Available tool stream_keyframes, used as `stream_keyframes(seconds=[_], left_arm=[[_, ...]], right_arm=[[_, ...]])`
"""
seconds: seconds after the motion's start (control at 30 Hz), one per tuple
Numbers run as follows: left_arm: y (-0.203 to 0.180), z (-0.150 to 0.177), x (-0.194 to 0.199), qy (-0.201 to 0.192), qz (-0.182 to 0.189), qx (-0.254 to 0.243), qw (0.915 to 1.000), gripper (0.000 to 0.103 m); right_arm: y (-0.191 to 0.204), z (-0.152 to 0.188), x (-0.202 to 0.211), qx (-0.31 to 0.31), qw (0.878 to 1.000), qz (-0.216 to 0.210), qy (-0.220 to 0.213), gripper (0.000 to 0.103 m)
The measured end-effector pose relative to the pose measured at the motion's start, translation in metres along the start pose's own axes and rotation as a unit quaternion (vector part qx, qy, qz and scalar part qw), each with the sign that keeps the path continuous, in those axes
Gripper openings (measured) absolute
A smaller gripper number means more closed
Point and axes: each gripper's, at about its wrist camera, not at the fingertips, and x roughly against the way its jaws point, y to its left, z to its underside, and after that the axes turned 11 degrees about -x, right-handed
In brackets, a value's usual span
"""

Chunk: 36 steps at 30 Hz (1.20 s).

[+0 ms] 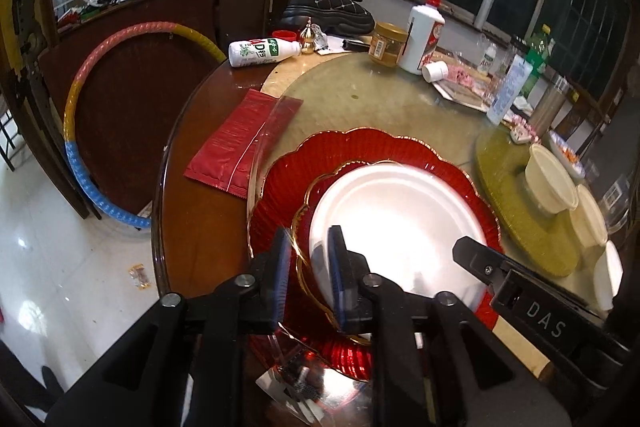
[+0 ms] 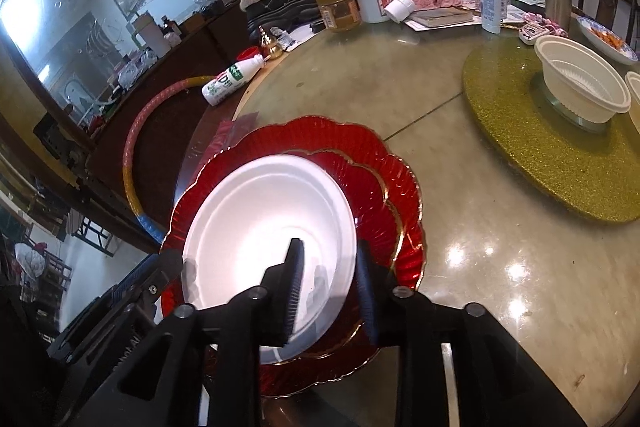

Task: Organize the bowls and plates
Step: 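Open both tools to release the white bowl and lift away, then grasp the rim of a beige plastic bowl on the lazy susan with both tools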

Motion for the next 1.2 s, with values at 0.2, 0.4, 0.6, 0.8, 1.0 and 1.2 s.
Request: stream_keyframes(seconds=[0.2, 0.4, 0.6, 0.8, 1.0, 1.2], left_arm=[[0.011, 0.0, 0.013, -0.033, 0.019, 0.061, 0.9974, 0.07], [0.01, -0.008, 0.036, -0.082, 0.023, 0.089, 0.9924, 0.075], [-0.013, -0.017, 0.05, -0.12, 0.031, 0.078, 0.9893, 0.082], [-0.075, -0.031, 0.039, -0.101, 0.064, 0.013, 0.9928, 0.082], [-0.151, -0.048, 0.018, -0.046, 0.121, -0.071, 0.9891, 0.082], [-0.213, -0.076, -0.014, 0.012, 0.127, -0.12, 0.9846, 0.082]], right_arm=[[-0.012, -0.004, 0.015, -0.031, 0.999, -0.038, -0.013, 0.073], [-0.031, -0.012, 0.05, -0.062, 0.991, -0.104, -0.051, 0.08], [-0.076, -0.027, 0.083, -0.109, 0.981, -0.114, -0.11, 0.086], [-0.146, -0.049, 0.097, -0.166, 0.975, -0.074, -0.127, 0.086], [-0.223, -0.083, 0.099, -0.236, 0.965, -0.043, -0.105, 0.089], [-0.267, -0.121, 0.074, -0.264, 0.963, -0.019, -0.048, 0.089]])
